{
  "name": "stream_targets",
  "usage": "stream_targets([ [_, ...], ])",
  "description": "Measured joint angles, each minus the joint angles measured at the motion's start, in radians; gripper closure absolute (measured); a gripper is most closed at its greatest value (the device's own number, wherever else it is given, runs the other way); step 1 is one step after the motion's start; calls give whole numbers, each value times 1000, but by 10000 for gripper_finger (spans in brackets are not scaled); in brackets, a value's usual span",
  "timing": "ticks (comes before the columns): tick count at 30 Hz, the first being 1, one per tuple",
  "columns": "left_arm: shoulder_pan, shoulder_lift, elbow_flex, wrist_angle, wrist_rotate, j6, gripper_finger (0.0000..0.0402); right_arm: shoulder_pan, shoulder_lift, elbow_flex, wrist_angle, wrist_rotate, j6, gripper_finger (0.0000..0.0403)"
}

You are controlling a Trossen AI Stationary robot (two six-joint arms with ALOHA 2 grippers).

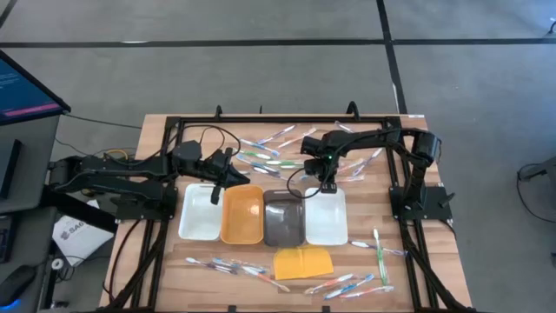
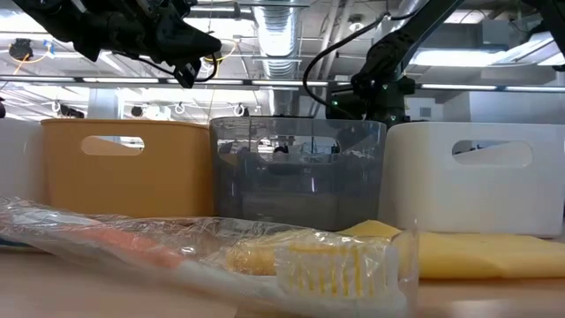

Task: Pick & Place Toothbrushes
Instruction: Adjust the orange toothbrushes

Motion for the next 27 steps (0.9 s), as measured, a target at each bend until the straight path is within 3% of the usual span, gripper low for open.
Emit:
stream_targets([
  [6,0,0,0,0,0,-3,399,-26,0,0,0,7,8,403],
  [12,0,0,0,0,0,-4,399,-42,-1,1,8,116,8,403],
  [19,0,0,0,7,0,-4,399,-63,-4,61,-14,167,12,403],
  [27,-6,0,0,10,0,-23,399,-53,-122,84,-110,97,103,403],
])
